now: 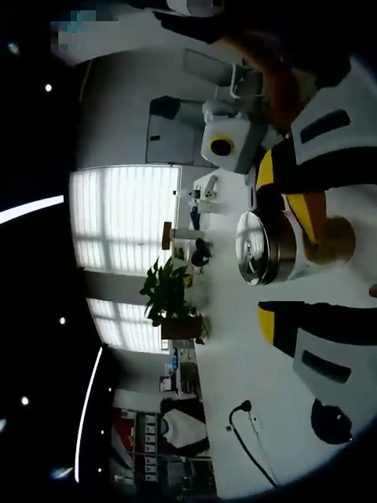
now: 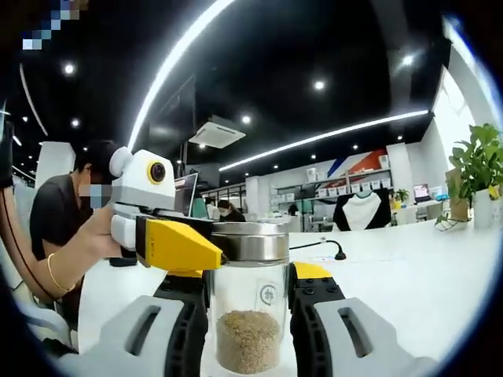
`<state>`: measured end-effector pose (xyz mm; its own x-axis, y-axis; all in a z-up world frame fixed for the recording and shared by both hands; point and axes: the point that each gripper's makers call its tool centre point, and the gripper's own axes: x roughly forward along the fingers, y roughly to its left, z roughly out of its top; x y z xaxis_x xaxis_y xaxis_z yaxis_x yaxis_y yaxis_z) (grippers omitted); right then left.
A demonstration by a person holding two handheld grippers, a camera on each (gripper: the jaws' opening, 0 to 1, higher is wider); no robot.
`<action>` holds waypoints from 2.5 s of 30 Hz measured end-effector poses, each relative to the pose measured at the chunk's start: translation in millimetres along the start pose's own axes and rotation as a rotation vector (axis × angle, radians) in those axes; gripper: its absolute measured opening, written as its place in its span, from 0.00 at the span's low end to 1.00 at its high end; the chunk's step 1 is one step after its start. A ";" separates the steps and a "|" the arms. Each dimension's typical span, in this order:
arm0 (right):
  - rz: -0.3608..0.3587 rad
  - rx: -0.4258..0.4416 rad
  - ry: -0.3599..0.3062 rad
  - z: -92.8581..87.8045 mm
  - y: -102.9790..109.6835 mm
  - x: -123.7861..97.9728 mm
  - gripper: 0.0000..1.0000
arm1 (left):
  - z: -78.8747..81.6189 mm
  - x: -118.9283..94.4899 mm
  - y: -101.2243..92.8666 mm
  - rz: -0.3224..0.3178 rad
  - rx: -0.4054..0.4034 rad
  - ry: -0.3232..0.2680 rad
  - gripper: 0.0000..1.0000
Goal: Rotate the seasoning bottle until the label or dispensing opening points toward the visible target arrow and the bottle remains upright within the marked orientation range
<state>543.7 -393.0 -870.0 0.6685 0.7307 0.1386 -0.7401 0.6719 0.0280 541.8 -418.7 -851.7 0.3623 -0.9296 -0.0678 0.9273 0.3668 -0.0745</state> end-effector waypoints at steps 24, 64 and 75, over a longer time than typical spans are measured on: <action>0.155 -0.066 0.059 -11.1 54.5 -19.6 0.37 | -11.0 -16.6 -38.2 -0.100 0.075 -0.001 0.44; -0.252 -0.141 0.190 -79.9 53.4 -1.3 0.40 | -29.1 -45.5 2.1 0.605 0.031 -0.115 0.43; -0.290 -0.164 0.192 -80.1 45.7 13.2 0.40 | -29.6 -51.3 6.4 0.690 0.037 -0.119 0.43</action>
<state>524.5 -342.9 -946.2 0.8615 0.5062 -0.0405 -0.5071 0.8532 -0.1221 526.3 -367.6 -878.1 0.8753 -0.4831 0.0219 0.4835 0.8751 -0.0193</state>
